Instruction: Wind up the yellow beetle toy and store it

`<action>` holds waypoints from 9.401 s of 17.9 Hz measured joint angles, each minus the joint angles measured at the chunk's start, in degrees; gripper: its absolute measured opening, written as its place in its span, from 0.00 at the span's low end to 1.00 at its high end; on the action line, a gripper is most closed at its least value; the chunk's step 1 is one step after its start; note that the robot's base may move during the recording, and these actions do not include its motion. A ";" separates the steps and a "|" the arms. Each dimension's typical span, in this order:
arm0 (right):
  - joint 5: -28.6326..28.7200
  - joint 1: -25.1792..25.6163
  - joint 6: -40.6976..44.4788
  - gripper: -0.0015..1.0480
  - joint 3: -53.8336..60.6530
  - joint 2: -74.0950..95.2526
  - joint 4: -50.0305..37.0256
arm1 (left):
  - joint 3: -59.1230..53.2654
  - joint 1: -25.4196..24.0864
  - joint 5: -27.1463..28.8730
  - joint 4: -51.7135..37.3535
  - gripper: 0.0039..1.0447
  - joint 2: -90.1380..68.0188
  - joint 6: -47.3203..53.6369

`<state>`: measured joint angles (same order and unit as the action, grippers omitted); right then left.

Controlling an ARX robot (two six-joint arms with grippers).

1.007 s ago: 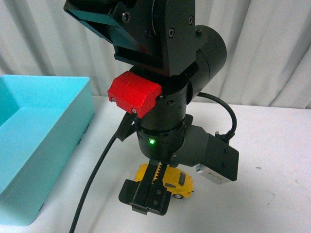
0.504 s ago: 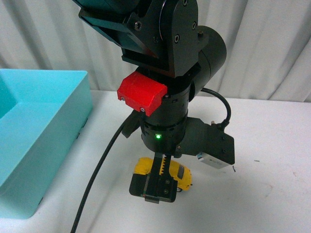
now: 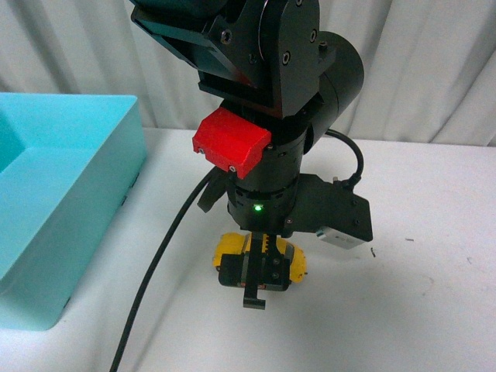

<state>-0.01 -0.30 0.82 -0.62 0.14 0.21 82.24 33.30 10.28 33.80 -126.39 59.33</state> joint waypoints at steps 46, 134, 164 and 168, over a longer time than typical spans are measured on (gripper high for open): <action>0.00 0.00 0.00 0.94 0.00 0.00 0.00 | -10.08 -46.77 -12.09 -13.77 0.94 28.02 -27.71; 0.00 0.00 0.00 0.94 0.00 0.00 0.00 | -81.68 -33.33 -10.25 -33.62 0.94 126.29 -59.12; 0.00 -0.02 -0.04 0.94 0.00 0.00 0.00 | -81.68 -33.33 -10.29 -33.51 0.94 126.29 -59.12; 0.00 0.00 0.00 0.94 0.00 0.00 0.02 | -81.68 -33.33 -10.21 -33.66 0.94 126.29 -59.17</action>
<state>-0.01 -0.30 0.82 -0.62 0.14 0.23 0.56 -0.03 0.08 0.14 -0.10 0.16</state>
